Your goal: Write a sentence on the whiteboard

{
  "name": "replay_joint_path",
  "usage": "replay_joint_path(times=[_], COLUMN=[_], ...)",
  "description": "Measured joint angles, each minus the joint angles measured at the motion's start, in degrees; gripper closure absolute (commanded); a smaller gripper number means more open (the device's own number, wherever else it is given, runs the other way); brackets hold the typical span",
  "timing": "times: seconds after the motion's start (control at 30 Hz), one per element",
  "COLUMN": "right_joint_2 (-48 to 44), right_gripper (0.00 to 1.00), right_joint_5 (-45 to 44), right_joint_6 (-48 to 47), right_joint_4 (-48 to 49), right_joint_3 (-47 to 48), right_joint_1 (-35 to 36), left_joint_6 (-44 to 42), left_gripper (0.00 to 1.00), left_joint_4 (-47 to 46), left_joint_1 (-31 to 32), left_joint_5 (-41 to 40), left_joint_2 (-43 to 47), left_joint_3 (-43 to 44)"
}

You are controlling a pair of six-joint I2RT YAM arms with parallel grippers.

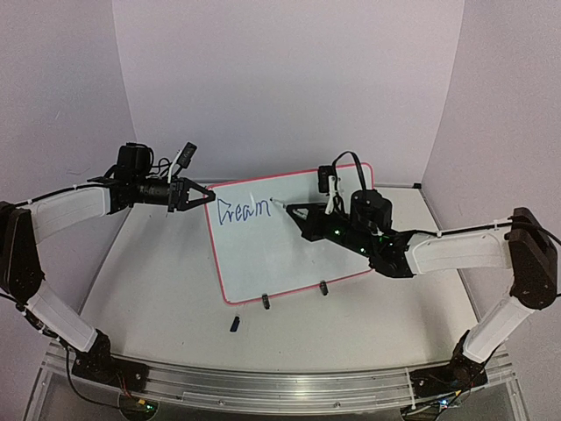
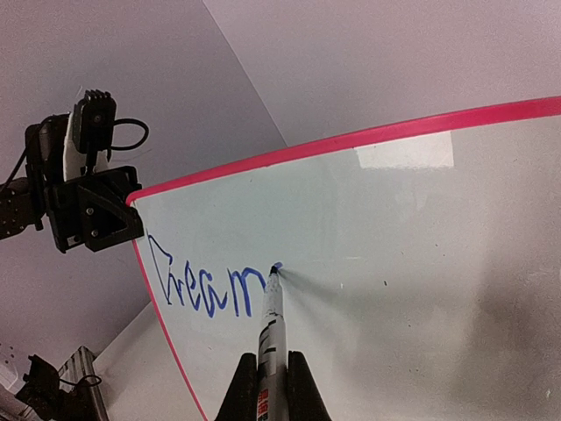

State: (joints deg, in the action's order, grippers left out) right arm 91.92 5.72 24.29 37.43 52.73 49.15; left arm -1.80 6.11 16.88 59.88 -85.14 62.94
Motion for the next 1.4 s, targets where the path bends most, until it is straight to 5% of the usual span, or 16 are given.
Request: replay_joint_path(times=[1.4], right_joint_2=[-1.84], right_gripper=[1.00], right_joint_5=[0.37], right_joint_6=[-0.26], right_joint_4=[-2.82], right_joint_3=[-4.09], right_joint_1=[0.74], left_joint_6=[-0.17], left_gripper=[1.00], left_joint_4=[0.07], left_joint_1=[0.09], left_joint_5=[-0.02], left_joint_2=[0.00], left_joint_3=[0.07])
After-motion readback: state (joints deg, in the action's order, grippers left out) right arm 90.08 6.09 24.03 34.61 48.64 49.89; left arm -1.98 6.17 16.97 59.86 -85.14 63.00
